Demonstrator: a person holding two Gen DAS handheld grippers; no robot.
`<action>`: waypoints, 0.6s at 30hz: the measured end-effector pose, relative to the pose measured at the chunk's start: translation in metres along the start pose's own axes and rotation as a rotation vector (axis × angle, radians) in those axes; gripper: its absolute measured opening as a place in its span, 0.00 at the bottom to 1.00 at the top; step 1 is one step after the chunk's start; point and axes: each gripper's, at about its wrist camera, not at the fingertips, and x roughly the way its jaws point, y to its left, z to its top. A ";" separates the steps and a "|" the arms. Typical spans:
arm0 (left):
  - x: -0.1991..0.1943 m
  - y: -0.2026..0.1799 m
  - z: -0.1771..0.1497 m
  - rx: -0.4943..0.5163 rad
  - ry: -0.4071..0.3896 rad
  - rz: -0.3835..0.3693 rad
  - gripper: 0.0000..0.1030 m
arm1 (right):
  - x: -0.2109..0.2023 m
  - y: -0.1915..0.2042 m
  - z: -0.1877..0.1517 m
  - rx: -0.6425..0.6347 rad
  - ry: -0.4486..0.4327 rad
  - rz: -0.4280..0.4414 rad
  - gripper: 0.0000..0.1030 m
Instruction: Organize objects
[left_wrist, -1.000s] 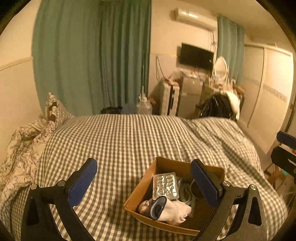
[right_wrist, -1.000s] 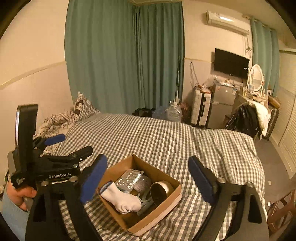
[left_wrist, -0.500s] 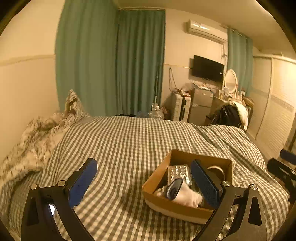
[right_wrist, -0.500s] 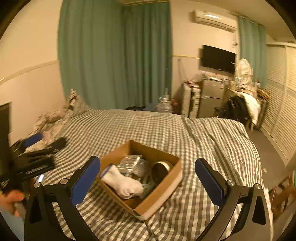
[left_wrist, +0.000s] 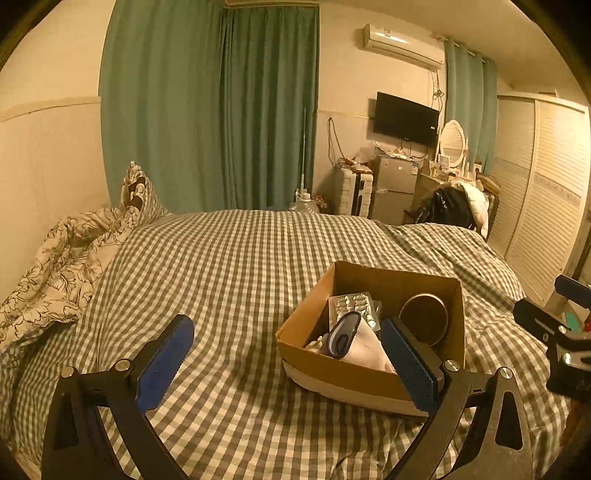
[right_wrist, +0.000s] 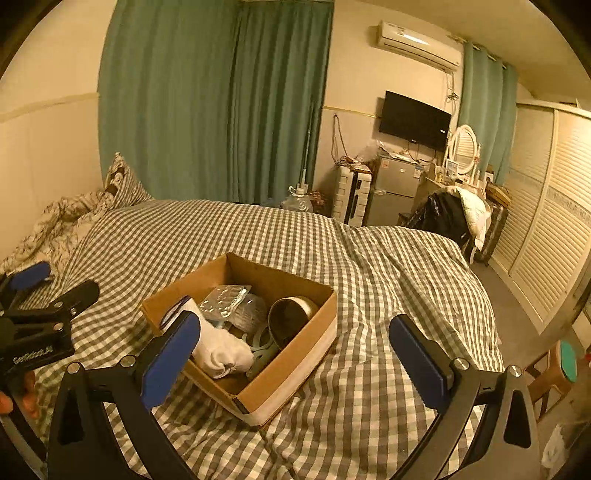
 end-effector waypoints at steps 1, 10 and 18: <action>0.000 0.000 0.001 -0.002 0.003 0.000 1.00 | -0.001 0.002 0.000 -0.006 0.002 0.007 1.00; -0.003 0.002 0.003 -0.008 -0.001 -0.004 1.00 | -0.004 0.007 0.002 -0.015 -0.005 0.001 1.00; -0.004 0.000 0.003 -0.009 0.004 -0.009 1.00 | -0.007 0.008 0.003 -0.014 -0.010 -0.001 1.00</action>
